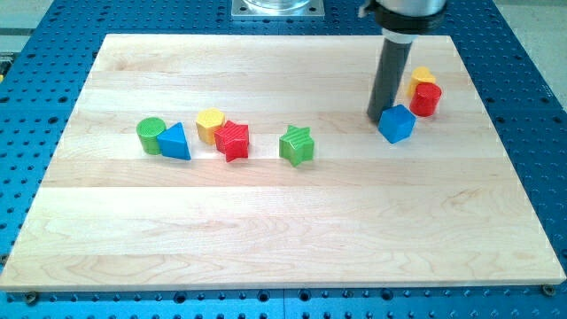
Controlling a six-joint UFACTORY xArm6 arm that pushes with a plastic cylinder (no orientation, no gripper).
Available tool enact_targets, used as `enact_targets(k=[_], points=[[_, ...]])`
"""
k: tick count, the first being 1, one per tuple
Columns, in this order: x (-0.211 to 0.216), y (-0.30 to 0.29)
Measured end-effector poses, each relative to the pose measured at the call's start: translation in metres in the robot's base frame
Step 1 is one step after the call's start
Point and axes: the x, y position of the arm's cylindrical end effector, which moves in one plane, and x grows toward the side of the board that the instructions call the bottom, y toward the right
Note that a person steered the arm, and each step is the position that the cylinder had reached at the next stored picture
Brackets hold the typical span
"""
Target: Slide the blue cube to the center right side of the board
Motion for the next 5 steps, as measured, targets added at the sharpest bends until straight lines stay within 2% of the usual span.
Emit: enact_targets(k=[1,3,4,5], points=[[0.000,0.015],[0.004,-0.051],[0.029,-0.062],[0.042,-0.034]])
